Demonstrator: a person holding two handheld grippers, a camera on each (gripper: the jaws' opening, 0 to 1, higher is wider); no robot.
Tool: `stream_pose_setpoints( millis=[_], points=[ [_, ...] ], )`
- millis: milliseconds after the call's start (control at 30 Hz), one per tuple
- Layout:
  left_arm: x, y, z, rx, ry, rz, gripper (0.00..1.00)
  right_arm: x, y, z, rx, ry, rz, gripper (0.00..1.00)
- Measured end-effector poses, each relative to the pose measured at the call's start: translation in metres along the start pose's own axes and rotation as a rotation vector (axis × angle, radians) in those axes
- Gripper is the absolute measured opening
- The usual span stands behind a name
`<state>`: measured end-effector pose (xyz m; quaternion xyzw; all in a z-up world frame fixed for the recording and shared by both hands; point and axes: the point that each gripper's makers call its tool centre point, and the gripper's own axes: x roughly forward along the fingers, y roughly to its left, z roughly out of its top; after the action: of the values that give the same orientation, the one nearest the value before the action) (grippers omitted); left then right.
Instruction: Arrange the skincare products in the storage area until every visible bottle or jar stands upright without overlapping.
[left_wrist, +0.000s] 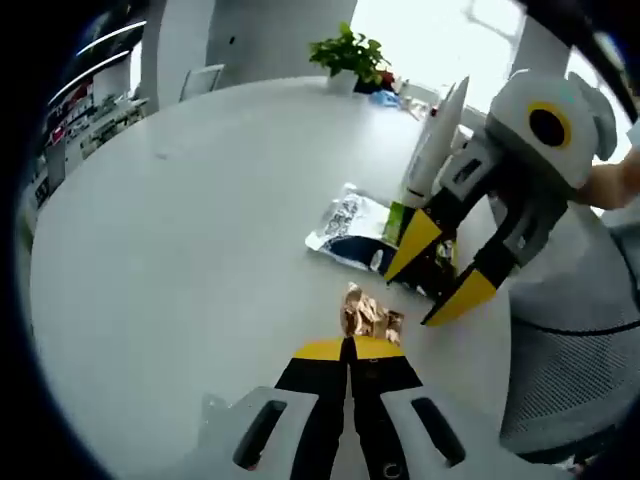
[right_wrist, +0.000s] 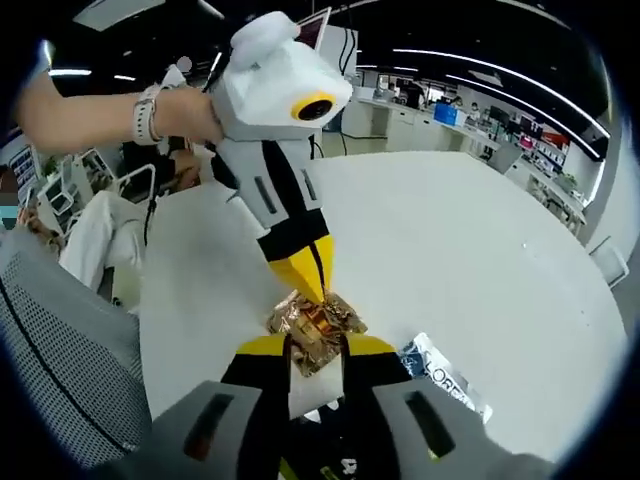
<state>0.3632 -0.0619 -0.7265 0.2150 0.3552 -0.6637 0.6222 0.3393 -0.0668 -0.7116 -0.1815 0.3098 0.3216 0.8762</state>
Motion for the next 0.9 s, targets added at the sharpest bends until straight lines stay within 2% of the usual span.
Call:
stream_pose_setpoints(
  millis=[100, 300, 533, 767, 900],
  points=[
    [0.004, 0.003, 0.001, 0.028, 0.012, 0.008, 0.00, 0.008, -0.001, 0.000, 0.027, -0.010, 0.002, 0.20],
    [0.010, 0.007, 0.006, 0.123, 0.033, 0.004, 0.00, 0.019, -0.014, -0.015, 0.068, 0.021, -0.034, 0.17],
    [0.014, 0.021, 0.014, 0.145, 0.044, 0.025, 0.00, 0.025, -0.024, -0.020, 0.080, 0.033, -0.051, 0.16],
    [0.024, 0.026, 0.014, 0.195, 0.070, 0.010, 0.00, 0.029, -0.032, -0.018, 0.096, 0.027, -0.073, 0.15],
    [0.025, 0.030, 0.017, 0.211, 0.060, 0.011, 0.00, 0.032, -0.037, -0.018, 0.109, 0.023, -0.078, 0.16]
  ],
)
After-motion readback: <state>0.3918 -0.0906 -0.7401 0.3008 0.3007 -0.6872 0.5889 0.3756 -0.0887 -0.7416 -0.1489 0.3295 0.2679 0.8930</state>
